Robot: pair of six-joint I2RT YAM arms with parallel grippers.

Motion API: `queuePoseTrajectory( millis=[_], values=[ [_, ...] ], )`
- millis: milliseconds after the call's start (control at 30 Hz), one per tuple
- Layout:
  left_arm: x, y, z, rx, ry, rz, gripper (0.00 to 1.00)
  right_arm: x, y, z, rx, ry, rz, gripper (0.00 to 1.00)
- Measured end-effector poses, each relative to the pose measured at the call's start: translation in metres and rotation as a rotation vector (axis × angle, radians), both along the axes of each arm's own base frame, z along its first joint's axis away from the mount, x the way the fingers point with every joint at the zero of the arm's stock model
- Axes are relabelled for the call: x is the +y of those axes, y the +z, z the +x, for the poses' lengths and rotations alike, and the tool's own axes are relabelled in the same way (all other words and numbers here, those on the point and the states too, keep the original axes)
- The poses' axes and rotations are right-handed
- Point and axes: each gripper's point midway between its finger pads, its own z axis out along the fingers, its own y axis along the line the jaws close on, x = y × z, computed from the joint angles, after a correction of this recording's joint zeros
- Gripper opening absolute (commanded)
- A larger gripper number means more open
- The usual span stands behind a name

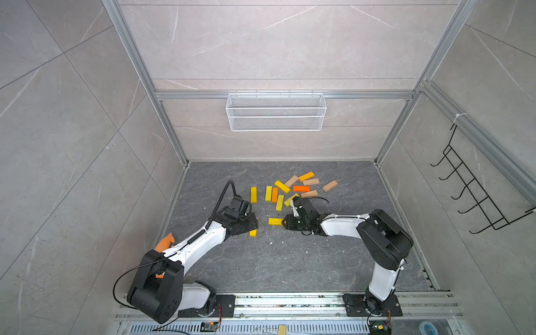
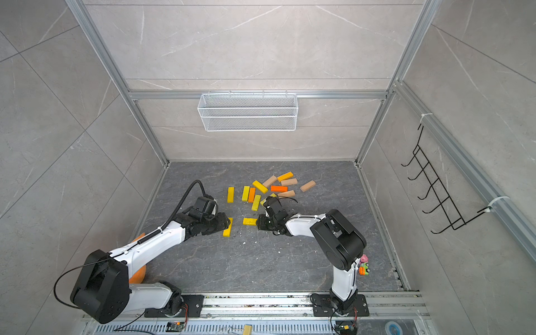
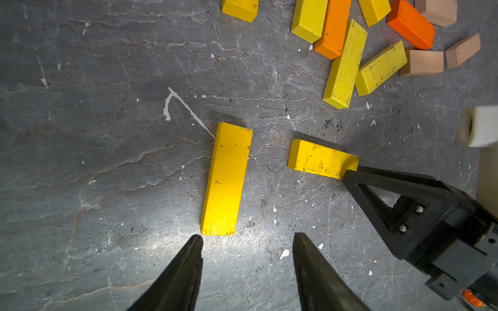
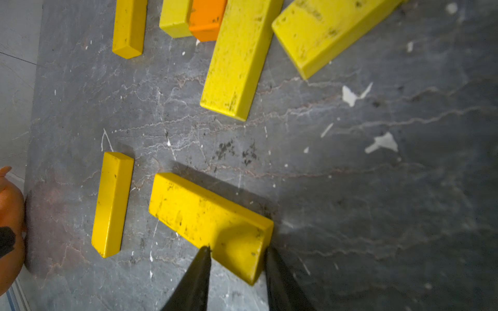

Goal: Assemble the number 8 with building blocks
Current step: Assemble the building block at the center of the board.

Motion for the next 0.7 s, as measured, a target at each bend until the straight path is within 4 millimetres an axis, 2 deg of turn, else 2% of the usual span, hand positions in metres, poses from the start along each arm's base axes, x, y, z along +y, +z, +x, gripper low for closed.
queuePoseTrajectory(
  millis=[200, 367, 700],
  values=[
    [-0.005, -0.013, 0.002, 0.031, -0.009, -0.004, 0.57, 0.007, 0.005, 0.009, -0.014, -0.001, 0.008, 0.38],
    [-0.008, -0.012, 0.003, 0.029, -0.015, -0.017, 0.57, 0.012, 0.003, 0.003, -0.013, 0.014, 0.004, 0.44],
    [-0.002, -0.020, 0.005, 0.042, 0.002, 0.000, 0.57, 0.022, -0.001, -0.004, -0.012, 0.016, 0.002, 0.40]
  ],
)
